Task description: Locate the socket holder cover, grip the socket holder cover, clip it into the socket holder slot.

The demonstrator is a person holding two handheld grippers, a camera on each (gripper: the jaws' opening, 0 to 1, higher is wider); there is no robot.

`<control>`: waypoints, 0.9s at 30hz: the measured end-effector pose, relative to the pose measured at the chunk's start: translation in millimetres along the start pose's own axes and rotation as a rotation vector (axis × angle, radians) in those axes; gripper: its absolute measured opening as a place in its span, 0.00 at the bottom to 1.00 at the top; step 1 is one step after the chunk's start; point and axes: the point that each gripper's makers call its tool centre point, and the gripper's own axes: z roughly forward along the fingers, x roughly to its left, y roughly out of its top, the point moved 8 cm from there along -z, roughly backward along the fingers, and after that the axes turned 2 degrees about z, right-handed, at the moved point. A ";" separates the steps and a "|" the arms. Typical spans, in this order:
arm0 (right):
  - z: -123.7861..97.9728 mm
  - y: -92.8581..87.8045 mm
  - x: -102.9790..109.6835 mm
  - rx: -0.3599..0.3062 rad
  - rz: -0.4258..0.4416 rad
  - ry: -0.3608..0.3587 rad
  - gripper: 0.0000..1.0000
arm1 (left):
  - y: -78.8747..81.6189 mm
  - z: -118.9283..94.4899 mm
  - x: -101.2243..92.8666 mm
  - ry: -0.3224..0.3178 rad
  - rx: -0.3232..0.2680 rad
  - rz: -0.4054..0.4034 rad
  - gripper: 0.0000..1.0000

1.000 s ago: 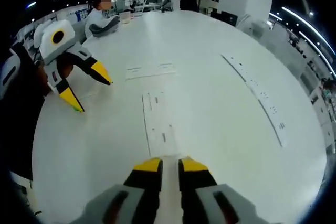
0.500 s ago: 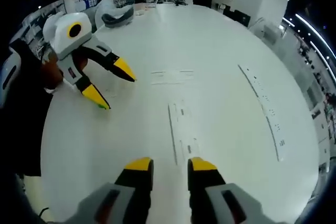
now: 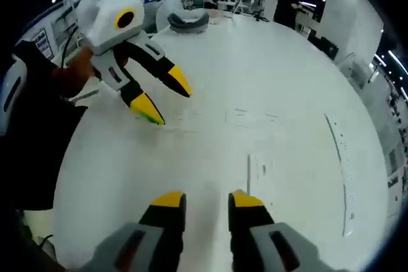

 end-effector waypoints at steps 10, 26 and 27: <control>-6.7 20.3 19.5 0.014 -0.105 0.033 0.28 | -3.4 -10.6 -11.0 0.066 0.111 -0.079 0.33; 6.2 39.9 42.3 -0.006 -0.195 0.072 0.26 | -7.5 -16.8 -24.2 0.182 0.314 -0.162 0.31; 7.2 40.4 42.1 -0.005 -0.192 0.071 0.26 | -7.5 -16.7 -25.7 0.184 0.332 -0.162 0.31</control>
